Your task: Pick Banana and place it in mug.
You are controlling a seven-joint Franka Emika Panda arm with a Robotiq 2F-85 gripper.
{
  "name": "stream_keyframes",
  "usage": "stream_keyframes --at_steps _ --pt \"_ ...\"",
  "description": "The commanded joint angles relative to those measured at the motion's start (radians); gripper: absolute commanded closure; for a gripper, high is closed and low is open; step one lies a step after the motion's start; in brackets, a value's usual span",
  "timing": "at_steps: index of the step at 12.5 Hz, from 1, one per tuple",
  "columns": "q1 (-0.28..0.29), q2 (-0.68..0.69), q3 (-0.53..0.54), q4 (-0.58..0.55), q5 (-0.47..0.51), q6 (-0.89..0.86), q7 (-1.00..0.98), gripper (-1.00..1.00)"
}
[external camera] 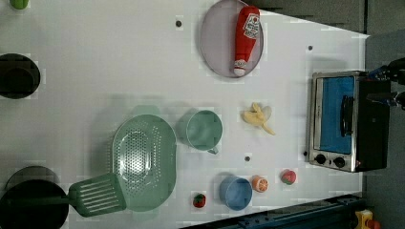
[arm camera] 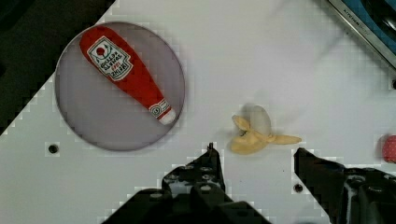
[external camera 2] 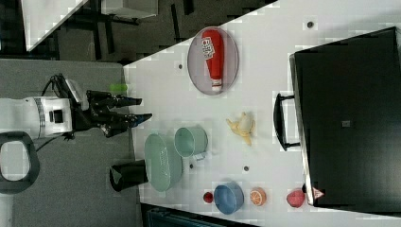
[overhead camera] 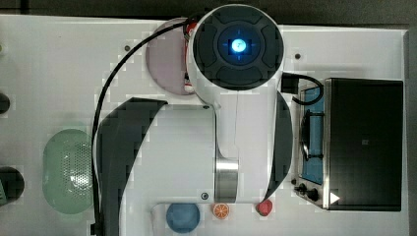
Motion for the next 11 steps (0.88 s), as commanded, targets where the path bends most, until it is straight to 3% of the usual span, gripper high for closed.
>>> stream_keyframes --at_steps 1,3,9,11 --pt "-0.095 -0.265 0.042 -0.160 0.032 -0.130 -0.048 -0.48" --pt "-0.095 -0.264 0.041 -0.171 0.032 -0.128 -0.048 -1.00" --pt "-0.095 -0.202 0.042 -0.342 0.033 0.005 -0.058 -1.00" --pt "-0.095 -0.119 0.043 -0.460 0.032 0.202 -0.119 -1.00"
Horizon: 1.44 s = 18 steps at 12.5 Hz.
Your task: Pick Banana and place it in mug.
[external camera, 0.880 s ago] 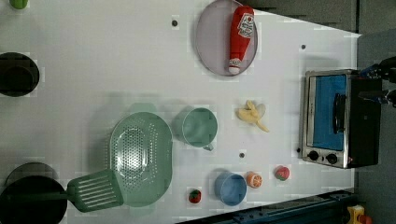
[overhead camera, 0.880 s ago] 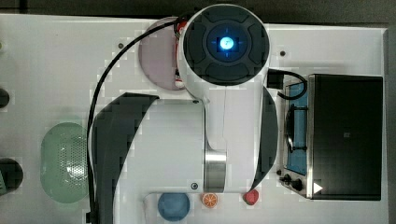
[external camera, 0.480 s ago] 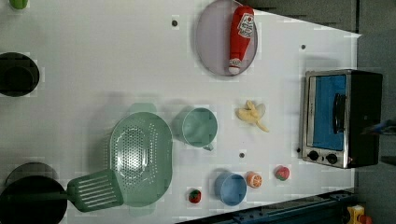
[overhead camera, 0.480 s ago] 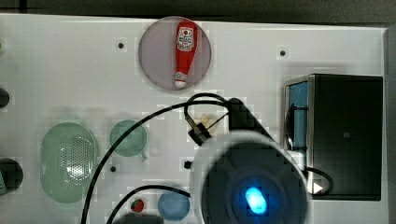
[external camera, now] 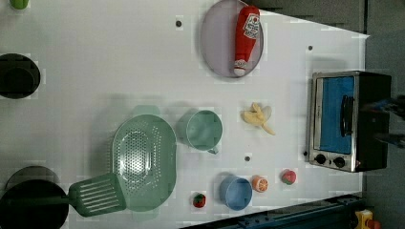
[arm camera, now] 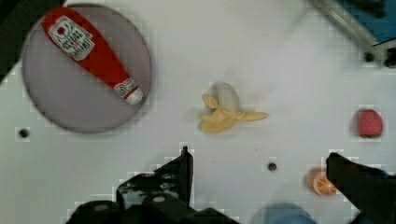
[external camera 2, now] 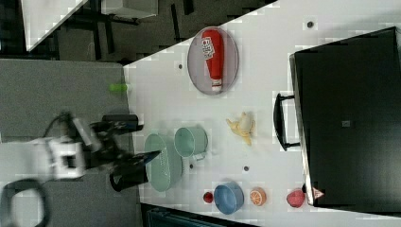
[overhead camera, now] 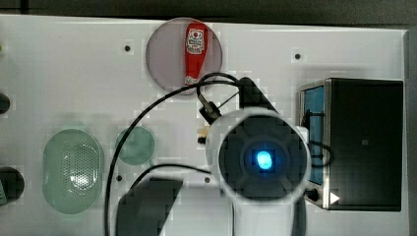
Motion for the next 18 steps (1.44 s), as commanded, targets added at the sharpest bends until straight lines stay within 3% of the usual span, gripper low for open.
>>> stream_keyframes --at_steps 1,9,16,18 --pt "-0.002 0.139 -0.001 -0.194 -0.003 0.188 -0.121 -1.00" --pt "-0.002 0.423 -0.003 -0.349 -0.003 0.662 -0.462 -1.00" --pt "-0.002 0.606 -0.002 -0.360 -0.003 0.863 -0.463 -1.00" --pt "-0.002 0.618 -0.004 -0.362 -0.003 0.912 -0.463 -0.54"
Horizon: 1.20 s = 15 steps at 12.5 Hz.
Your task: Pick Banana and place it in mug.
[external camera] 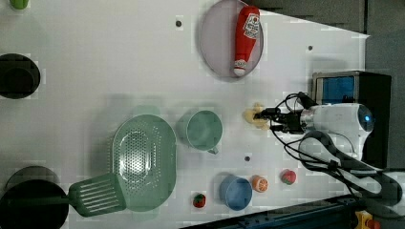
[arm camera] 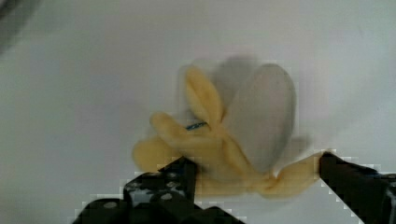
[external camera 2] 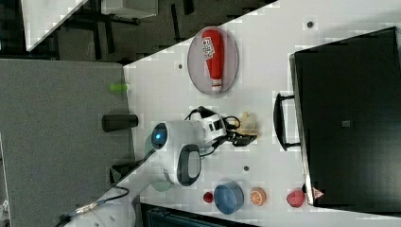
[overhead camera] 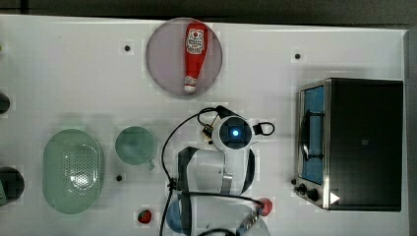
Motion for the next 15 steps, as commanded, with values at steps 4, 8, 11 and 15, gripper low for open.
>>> stream_keyframes --at_steps 4,8,11,15 --pt "-0.010 -0.034 0.041 -0.028 0.020 0.038 -0.056 0.42" --pt "-0.010 -0.218 0.040 -0.013 0.020 -0.069 -0.056 0.42" --pt "-0.010 -0.371 0.038 0.067 0.020 -0.372 -0.056 0.42" --pt "-0.008 -0.532 0.046 0.187 0.019 -0.673 -0.056 0.42"
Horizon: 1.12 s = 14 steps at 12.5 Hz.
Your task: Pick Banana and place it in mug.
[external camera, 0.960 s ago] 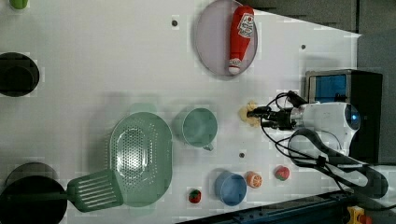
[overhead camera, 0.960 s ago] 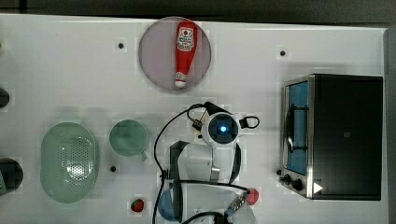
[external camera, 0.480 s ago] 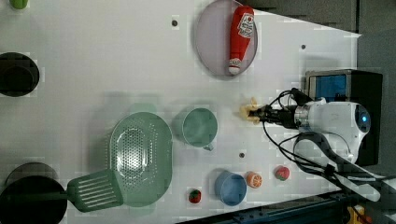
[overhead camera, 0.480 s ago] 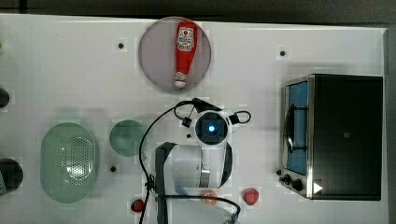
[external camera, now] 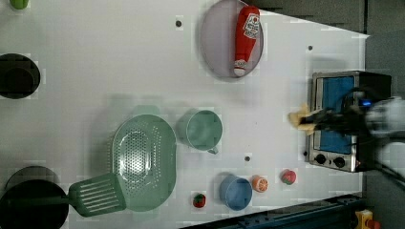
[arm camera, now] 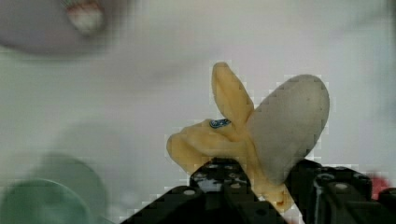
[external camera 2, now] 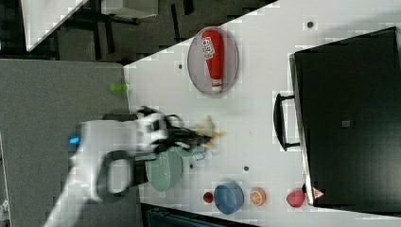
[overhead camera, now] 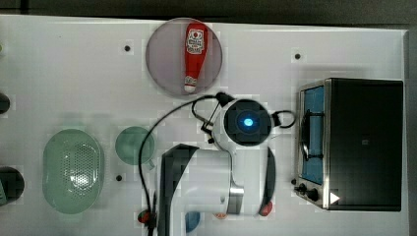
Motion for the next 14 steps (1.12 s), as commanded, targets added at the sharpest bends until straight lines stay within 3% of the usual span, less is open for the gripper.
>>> stream_keyframes --at_steps 1,4,10,14 --pt "0.006 -0.088 0.031 0.073 0.009 -0.106 -0.013 0.42" --pt "0.019 -0.136 0.101 0.082 0.009 -0.115 -0.009 0.42" --pt "0.040 -0.105 0.355 0.082 0.014 -0.128 0.009 0.42" --pt "0.042 -0.051 0.467 0.080 0.015 -0.125 0.290 0.42"
